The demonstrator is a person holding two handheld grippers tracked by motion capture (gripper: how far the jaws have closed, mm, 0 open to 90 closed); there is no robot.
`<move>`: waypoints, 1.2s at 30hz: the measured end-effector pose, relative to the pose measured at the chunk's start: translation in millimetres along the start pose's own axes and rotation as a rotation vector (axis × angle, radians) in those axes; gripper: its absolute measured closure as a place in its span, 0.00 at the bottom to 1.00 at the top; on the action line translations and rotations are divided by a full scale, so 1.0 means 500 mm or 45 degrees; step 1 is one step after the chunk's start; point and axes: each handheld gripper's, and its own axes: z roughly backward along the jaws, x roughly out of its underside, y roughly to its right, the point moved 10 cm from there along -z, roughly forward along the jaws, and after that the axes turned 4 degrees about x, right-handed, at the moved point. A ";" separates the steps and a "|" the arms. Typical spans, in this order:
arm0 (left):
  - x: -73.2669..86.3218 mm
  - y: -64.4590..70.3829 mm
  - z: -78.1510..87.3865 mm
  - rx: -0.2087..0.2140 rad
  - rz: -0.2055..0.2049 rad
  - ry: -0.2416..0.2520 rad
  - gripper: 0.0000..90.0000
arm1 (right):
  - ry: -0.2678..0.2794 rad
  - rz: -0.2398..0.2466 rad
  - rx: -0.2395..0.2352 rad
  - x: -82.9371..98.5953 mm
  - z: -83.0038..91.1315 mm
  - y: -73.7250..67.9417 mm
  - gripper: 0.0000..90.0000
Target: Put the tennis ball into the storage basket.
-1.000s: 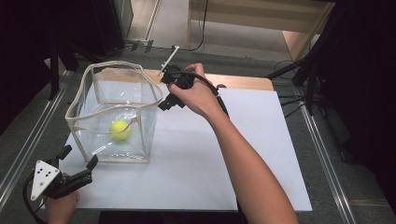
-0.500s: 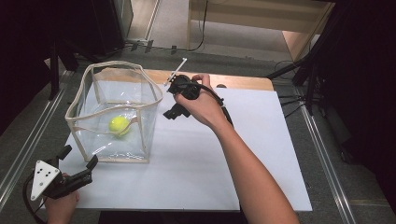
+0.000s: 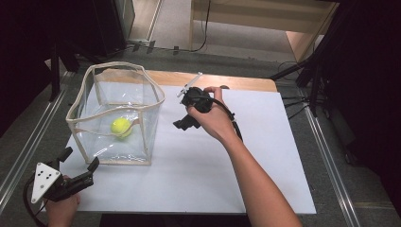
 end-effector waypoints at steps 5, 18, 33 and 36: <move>0.000 0.000 0.000 -0.002 -0.006 -0.001 0.11 | 0.029 -0.012 -0.002 0.018 -0.003 -0.004 0.00; 0.001 0.000 0.000 -0.005 -0.009 -0.004 0.11 | 0.115 -0.062 0.007 0.077 -0.016 -0.008 0.00; 0.001 0.000 0.000 -0.009 -0.010 -0.006 0.11 | 0.223 -0.147 0.052 0.163 -0.011 0.003 0.00; 0.001 0.000 0.000 -0.009 -0.010 -0.005 0.11 | 0.245 -0.152 0.057 0.174 -0.008 0.006 0.00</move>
